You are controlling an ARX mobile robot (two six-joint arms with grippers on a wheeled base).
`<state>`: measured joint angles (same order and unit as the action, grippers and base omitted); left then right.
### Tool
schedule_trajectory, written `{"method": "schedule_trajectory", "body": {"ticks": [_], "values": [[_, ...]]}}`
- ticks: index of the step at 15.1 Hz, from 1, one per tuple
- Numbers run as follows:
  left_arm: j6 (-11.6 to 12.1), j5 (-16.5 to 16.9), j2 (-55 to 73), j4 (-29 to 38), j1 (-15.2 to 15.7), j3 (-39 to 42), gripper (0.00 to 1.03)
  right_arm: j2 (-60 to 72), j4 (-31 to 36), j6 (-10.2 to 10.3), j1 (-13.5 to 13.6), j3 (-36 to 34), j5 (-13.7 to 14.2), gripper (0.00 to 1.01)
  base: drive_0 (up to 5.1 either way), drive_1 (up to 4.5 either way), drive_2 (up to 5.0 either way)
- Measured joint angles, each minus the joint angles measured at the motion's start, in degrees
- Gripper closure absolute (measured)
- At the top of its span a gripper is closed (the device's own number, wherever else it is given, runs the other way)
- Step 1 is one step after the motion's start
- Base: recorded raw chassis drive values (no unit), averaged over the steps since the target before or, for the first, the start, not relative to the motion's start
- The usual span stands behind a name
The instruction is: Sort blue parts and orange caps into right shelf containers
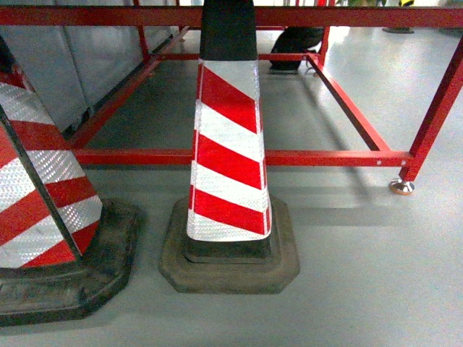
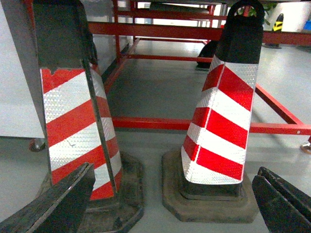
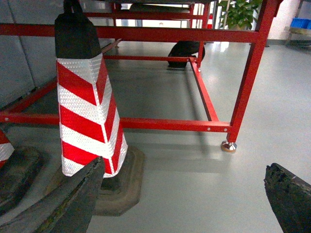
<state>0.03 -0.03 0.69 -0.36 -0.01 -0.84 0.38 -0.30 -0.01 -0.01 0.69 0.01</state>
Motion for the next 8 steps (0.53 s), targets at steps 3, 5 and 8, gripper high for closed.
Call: {"method": "schedule_trajectory", "body": {"ticks": [3,5,8], "values": [[0.00,0.00,0.00,0.00,0.00,0.00,0.05,0.00,0.00,0.00,0.00,0.00,0.00,0.03,0.0,0.00,0.0],[0.00,0.00,0.00,0.00,0.00,0.00,0.05,0.00,0.00,0.00,0.00,0.00,-0.02,0.03,0.0,0.00,0.0],[0.00,0.02,0.00,0.00,0.00,0.00,0.05,0.00,0.00,0.00,0.00,0.00,-0.02,0.03,0.0,0.00,0.0]]}}
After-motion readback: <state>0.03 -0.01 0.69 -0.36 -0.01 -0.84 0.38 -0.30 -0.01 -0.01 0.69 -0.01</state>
